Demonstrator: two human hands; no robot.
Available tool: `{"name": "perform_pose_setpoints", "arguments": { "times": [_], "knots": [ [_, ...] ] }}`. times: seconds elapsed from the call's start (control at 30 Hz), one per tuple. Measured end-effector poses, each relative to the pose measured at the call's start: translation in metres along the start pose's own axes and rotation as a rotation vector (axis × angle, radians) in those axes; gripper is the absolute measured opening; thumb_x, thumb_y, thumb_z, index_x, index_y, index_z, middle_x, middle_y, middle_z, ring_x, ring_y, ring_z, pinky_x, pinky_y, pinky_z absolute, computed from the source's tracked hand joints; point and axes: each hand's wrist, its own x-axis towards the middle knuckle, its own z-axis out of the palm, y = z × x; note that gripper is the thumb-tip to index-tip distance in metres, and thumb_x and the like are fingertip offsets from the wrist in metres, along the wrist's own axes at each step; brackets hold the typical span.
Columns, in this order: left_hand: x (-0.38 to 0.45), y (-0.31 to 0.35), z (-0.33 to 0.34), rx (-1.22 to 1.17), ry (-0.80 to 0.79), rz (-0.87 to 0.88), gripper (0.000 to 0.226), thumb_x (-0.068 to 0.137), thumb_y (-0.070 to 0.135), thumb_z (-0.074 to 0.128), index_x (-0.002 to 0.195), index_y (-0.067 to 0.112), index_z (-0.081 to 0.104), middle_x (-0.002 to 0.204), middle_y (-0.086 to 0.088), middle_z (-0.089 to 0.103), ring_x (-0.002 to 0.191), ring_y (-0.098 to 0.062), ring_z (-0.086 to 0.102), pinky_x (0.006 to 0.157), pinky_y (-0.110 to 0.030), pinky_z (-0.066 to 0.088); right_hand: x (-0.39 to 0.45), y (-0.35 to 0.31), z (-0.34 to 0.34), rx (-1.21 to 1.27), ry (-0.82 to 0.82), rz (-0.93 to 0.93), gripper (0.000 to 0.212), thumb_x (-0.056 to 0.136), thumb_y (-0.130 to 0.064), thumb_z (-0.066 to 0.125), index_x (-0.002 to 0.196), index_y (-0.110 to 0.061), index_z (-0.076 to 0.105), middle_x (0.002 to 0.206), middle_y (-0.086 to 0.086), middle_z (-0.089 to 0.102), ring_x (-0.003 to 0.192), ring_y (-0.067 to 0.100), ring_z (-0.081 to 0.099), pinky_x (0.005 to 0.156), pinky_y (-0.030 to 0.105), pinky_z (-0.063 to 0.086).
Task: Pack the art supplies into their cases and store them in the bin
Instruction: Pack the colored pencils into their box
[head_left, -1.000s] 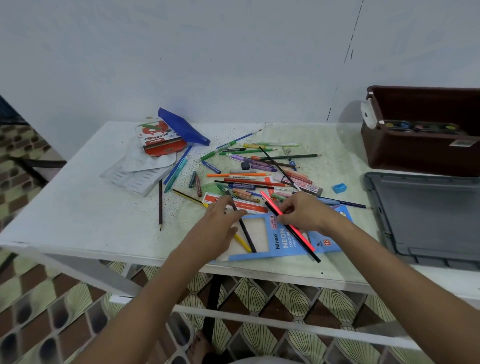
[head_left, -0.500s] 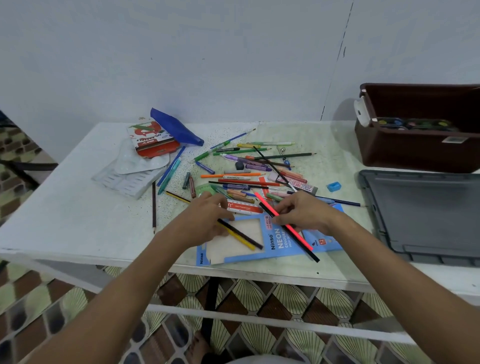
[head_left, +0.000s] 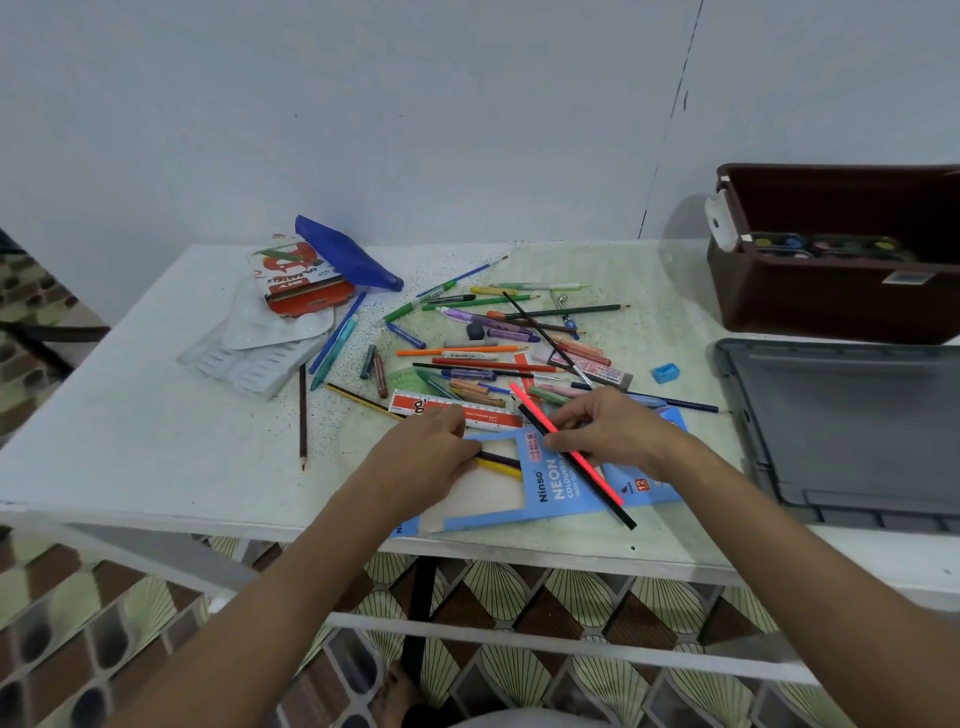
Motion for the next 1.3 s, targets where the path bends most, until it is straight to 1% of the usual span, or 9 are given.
{"name": "perform_pose_setpoints", "arguments": {
  "times": [0.13,0.33,0.53,0.63,0.7,0.87,0.97,1.03,1.3],
  "knots": [
    [0.0,0.007,0.002,-0.013,0.021,-0.035,0.031,0.097,0.03,0.052,0.124,0.016,0.058,0.11,-0.003,0.061,0.1,-0.022,0.055,0.079,-0.034,0.047,0.001,0.0,0.001,0.002,0.004,0.008,0.016,0.085,-0.021,0.072,0.1,-0.016,0.074,0.087,0.0,0.075,0.072,0.009,0.068,0.061,0.021,0.051],
    [-0.019,-0.015,0.008,-0.089,0.072,-0.086,0.026,0.08,0.028,0.075,0.105,0.021,0.073,0.095,-0.006,0.06,0.087,-0.026,0.058,0.073,-0.038,0.048,0.001,0.002,0.001,-0.003,0.026,0.002,0.016,0.085,-0.021,0.072,0.1,-0.015,0.075,0.083,-0.002,0.073,0.061,0.003,0.063,0.057,0.019,0.047],
    [-0.044,-0.022,0.011,-0.424,0.121,-0.321,0.05,0.091,0.032,0.064,0.138,0.023,0.05,0.14,0.007,0.047,0.125,-0.011,0.046,0.103,-0.026,0.038,0.001,0.003,0.002,-0.006,0.035,-0.005,0.016,0.085,-0.022,0.072,0.1,-0.017,0.075,0.084,-0.001,0.074,0.063,0.004,0.062,0.058,0.021,0.048],
    [-0.044,-0.027,0.016,-0.279,0.133,-0.304,0.04,0.091,0.034,0.058,0.128,0.02,0.06,0.137,-0.002,0.05,0.127,-0.021,0.046,0.109,-0.044,0.035,0.001,0.004,0.002,-0.022,0.034,-0.009,0.016,0.085,-0.022,0.072,0.1,-0.018,0.075,0.082,-0.002,0.074,0.061,0.003,0.062,0.057,0.02,0.047],
    [-0.042,-0.031,0.015,-0.176,0.096,-0.305,0.041,0.09,0.041,0.048,0.124,0.022,0.063,0.129,-0.004,0.057,0.123,-0.026,0.049,0.106,-0.057,0.035,0.001,0.004,0.002,-0.032,0.031,-0.011,0.016,0.085,-0.023,0.072,0.1,-0.019,0.075,0.081,-0.003,0.074,0.062,0.004,0.063,0.058,0.02,0.047],
    [-0.036,-0.029,0.011,-0.121,0.027,-0.194,0.038,0.093,0.037,0.047,0.121,0.018,0.065,0.103,-0.004,0.065,0.094,-0.026,0.06,0.074,-0.039,0.052,-0.001,0.003,0.003,-0.035,0.045,-0.023,0.015,0.085,-0.022,0.072,0.099,-0.019,0.076,0.082,-0.002,0.074,0.062,0.004,0.062,0.057,0.019,0.046],
    [-0.036,-0.024,0.01,-0.22,0.043,-0.261,0.045,0.092,0.034,0.06,0.134,0.016,0.056,0.121,-0.003,0.056,0.106,-0.021,0.056,0.08,-0.031,0.049,-0.002,0.002,0.003,-0.028,0.049,-0.024,0.015,0.085,-0.021,0.072,0.099,-0.019,0.075,0.08,-0.002,0.074,0.057,0.002,0.06,0.054,0.018,0.045],
    [-0.037,-0.024,0.009,-0.267,0.043,-0.255,0.042,0.089,0.034,0.065,0.127,0.015,0.061,0.12,-0.002,0.054,0.101,-0.018,0.057,0.077,-0.026,0.045,-0.002,0.002,0.003,-0.028,0.048,-0.02,0.016,0.085,-0.021,0.072,0.1,-0.018,0.075,0.079,-0.002,0.073,0.056,0.002,0.059,0.054,0.019,0.045],
    [-0.038,-0.015,0.015,0.047,0.146,-0.084,0.018,0.076,0.026,0.08,0.093,0.02,0.076,0.079,-0.002,0.062,0.072,-0.026,0.06,0.068,-0.04,0.048,-0.001,0.001,0.004,-0.052,0.056,-0.018,0.015,0.085,-0.022,0.072,0.099,-0.019,0.075,0.078,-0.005,0.073,0.057,0.0,0.061,0.053,0.017,0.045]
  ]
}}
